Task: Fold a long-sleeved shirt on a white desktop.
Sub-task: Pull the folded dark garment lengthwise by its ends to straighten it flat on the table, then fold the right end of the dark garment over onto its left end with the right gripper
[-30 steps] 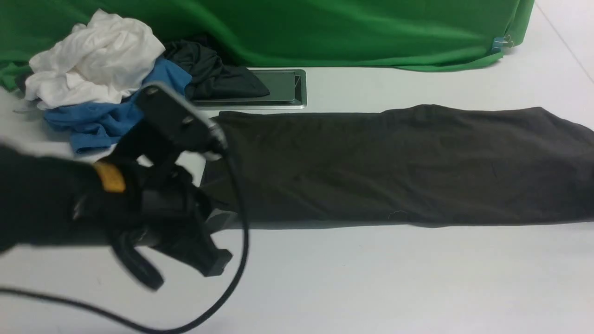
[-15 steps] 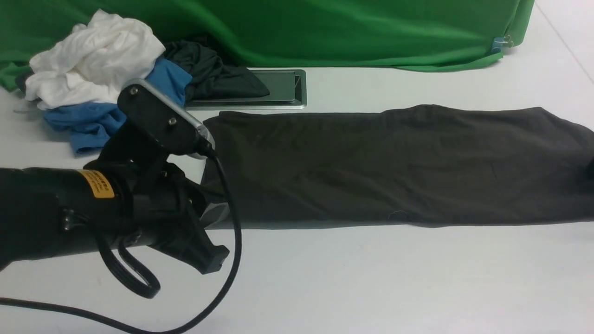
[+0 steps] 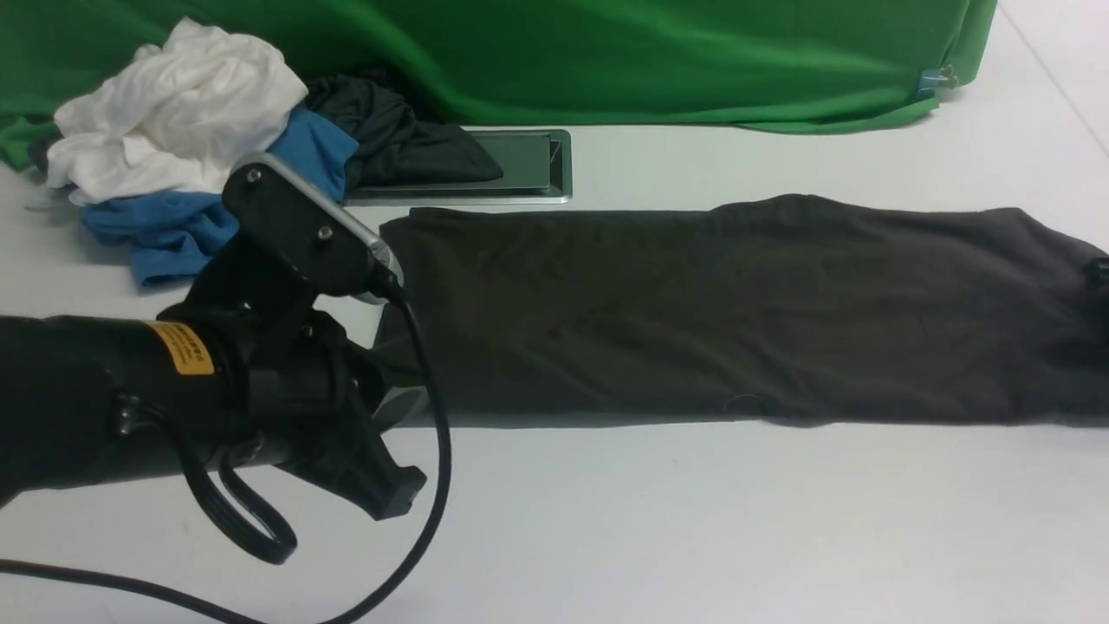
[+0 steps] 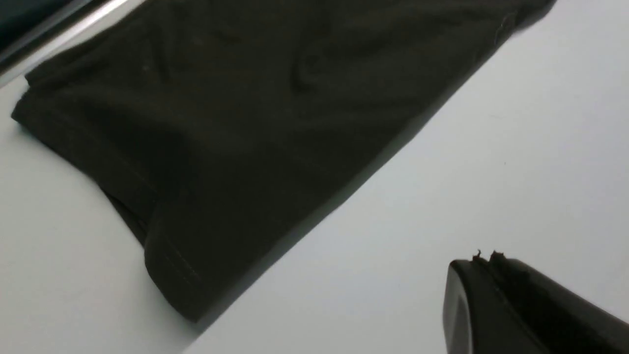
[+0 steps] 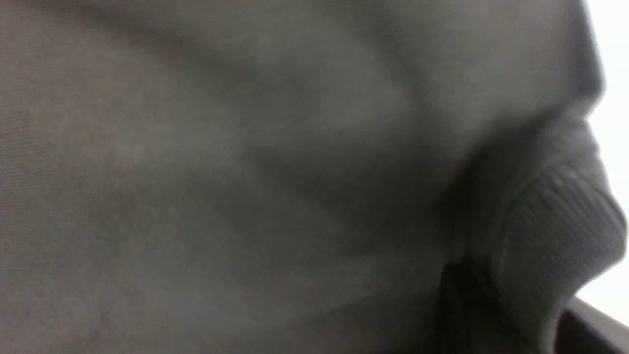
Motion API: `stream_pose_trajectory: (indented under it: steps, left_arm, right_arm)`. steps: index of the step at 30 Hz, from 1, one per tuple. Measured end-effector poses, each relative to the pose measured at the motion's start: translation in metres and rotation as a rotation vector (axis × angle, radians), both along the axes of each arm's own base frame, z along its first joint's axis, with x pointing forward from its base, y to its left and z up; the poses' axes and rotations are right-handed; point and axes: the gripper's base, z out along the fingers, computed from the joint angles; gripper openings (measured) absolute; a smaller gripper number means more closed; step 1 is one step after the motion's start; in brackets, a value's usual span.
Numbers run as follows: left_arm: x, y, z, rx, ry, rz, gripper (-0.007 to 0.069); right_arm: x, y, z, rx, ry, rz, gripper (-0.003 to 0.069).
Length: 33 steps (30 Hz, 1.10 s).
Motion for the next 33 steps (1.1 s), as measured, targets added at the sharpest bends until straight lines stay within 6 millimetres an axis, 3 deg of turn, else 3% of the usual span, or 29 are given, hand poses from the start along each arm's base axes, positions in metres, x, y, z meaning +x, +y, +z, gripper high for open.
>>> stream_pose_trajectory:
  steps: [1, 2, 3, 6, 10, 12, 17, 18, 19, 20, 24, 26, 27, 33]
  left_arm:
    - [0.0, 0.0, 0.0, 0.001, 0.003, -0.001, 0.0018]
    - [0.0, 0.0, 0.0, 0.001, 0.003, -0.001, 0.0018]
    - [0.0, 0.0, 0.0, 0.001, 0.003, -0.001, 0.0018]
    - [-0.001, 0.0, 0.0, 0.001, 0.002, -0.001, 0.0018]
    - [-0.001, 0.0, 0.0, 0.002, 0.002, -0.002, 0.0018]
    - [-0.001, 0.0, 0.0, 0.003, 0.002, -0.003, 0.0018]
    - [-0.001, 0.0, 0.0, 0.003, 0.002, -0.003, 0.0018]
    - [-0.001, 0.0, 0.0, 0.003, 0.002, -0.003, 0.0018]
    - [-0.001, 0.0, 0.0, 0.003, 0.002, -0.003, 0.0018]
    - [-0.001, 0.0, 0.0, 0.003, 0.002, -0.003, 0.0018]
    - [-0.001, 0.0, 0.0, 0.005, 0.003, -0.004, 0.0018]
    - [-0.001, 0.0, 0.0, 0.005, 0.004, -0.004, 0.0018]
    - [-0.001, 0.0, 0.0, 0.006, 0.006, -0.005, 0.0018]
    - [-0.001, 0.0, 0.0, 0.006, 0.006, -0.005, 0.0018]
  right_arm:
    - [-0.008, -0.008, 0.023, -0.025, -0.039, -0.038, 0.0097]
    - [-0.009, -0.009, 0.023, -0.025, -0.039, -0.041, 0.0097]
    - [-0.018, -0.018, 0.045, -0.051, -0.086, -0.081, 0.0097]
    - [-0.038, -0.031, 0.087, -0.115, -0.174, -0.133, 0.0097]
    - [-0.046, -0.026, 0.108, -0.112, -0.212, -0.143, 0.0097]
    - [-0.046, -0.012, 0.118, -0.086, -0.239, -0.11, 0.0097]
    - [-0.04, 0.056, 0.157, -0.004, -0.381, 0.071, 0.0097]
    - [-0.04, 0.062, 0.159, 0.0, -0.394, 0.087, 0.0097]
    - [-0.039, 0.089, 0.169, 0.029, -0.435, 0.152, 0.0097]
    - [-0.037, 0.1, 0.173, 0.044, -0.452, 0.177, 0.0097]
    - [-0.03, 0.146, 0.178, 0.116, -0.484, 0.29, 0.0097]
    - [-0.028, 0.157, 0.177, 0.133, -0.485, 0.317, 0.0097]
    - [-0.024, 0.173, 0.177, 0.162, -0.489, 0.361, 0.0097]
    - [-0.015, 0.22, 0.176, 0.261, -0.519, 0.443, 0.0097]
